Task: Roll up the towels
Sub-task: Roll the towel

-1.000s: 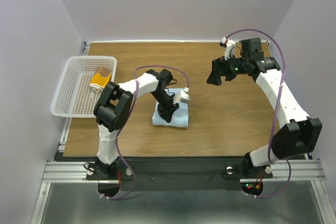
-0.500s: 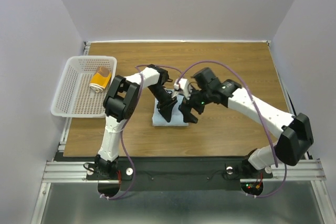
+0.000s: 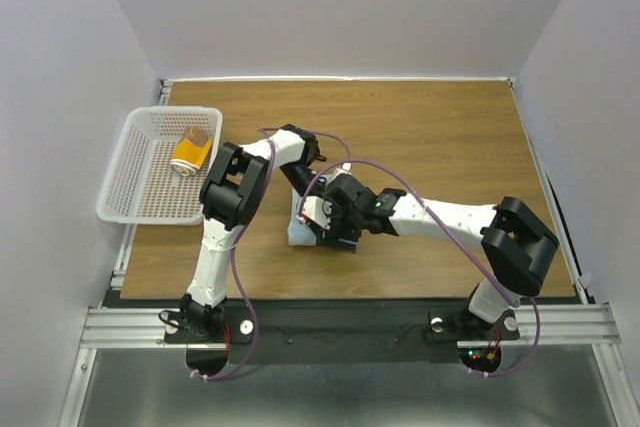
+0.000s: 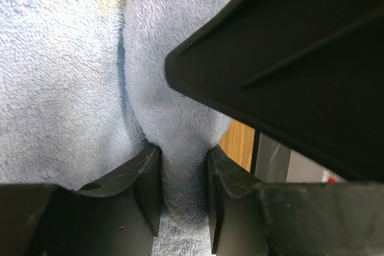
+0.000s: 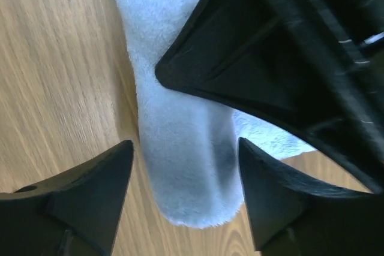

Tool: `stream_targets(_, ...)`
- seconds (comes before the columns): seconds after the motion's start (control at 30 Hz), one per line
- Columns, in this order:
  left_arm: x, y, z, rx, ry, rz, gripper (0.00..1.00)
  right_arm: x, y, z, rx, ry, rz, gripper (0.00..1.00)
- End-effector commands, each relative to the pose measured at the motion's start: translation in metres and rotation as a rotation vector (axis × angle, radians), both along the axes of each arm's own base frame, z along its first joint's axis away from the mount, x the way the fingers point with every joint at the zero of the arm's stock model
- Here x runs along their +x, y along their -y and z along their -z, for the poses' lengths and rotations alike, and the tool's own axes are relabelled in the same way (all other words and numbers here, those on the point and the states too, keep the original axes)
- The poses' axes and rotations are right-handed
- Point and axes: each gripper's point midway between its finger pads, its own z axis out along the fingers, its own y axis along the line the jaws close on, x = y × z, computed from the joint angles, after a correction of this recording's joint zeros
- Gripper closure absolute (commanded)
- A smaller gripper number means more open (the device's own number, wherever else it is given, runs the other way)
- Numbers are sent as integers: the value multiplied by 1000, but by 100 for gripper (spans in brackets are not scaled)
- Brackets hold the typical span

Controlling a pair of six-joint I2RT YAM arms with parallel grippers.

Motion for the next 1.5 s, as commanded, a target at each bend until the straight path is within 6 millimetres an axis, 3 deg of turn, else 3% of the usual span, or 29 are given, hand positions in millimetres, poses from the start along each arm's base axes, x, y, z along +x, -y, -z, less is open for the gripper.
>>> stream_targets(0.0,20,-24,52,112,139,109,71,7,-18,2,57,43,-33,30)
stream_targets(0.23,26,-21,43,82,168,102,56,-10,-6,37,-2,-26,-80,68)
stream_targets(0.27,28,-21,39,77,181,98,51,-15,-2,40,-4,-41,-85,82)
stream_targets(0.37,35,-26,28,69,220,86,44,-26,1,43,4,-85,-94,99)
stream_targets(0.63,65,-54,-7,99,390,58,32,-50,26,41,-50,-205,-104,99)
stream_targets(0.9,125,-71,-74,16,603,-83,17,-57,29,28,-44,-310,-41,99)
stream_targets(1.03,160,-95,-108,0,738,-194,13,-62,23,20,1,-455,5,99)
stream_targets(1.07,165,-101,-122,10,794,-215,3,-61,24,23,3,-489,26,99)
stream_targets(1.13,176,-114,-137,37,881,-248,2,-60,23,20,21,-549,54,99)
stream_targets(1.17,187,-123,-163,47,1007,-278,1,-59,22,18,45,-594,63,99)
stream_targets(1.2,187,-133,-164,64,1038,-304,1,-61,22,20,46,-638,77,99)
stream_targets(1.23,195,-140,-201,54,1197,-345,1,-58,20,16,76,-681,82,99)
stream_targets(1.27,194,-143,-213,48,1260,-362,1,-58,19,16,85,-706,86,99)
stream_targets(1.3,186,-148,-204,60,1270,-371,1,-57,19,15,93,-730,92,99)
stream_targets(1.33,190,-147,-223,26,1365,-396,1,-58,22,21,83,-775,107,100)
stream_targets(1.37,170,-148,-232,-5,1398,-436,1,-55,20,18,104,-800,107,100)
stream_targets(1.47,145,-144,-263,-133,1506,-561,1,-52,22,26,90,-885,112,99)
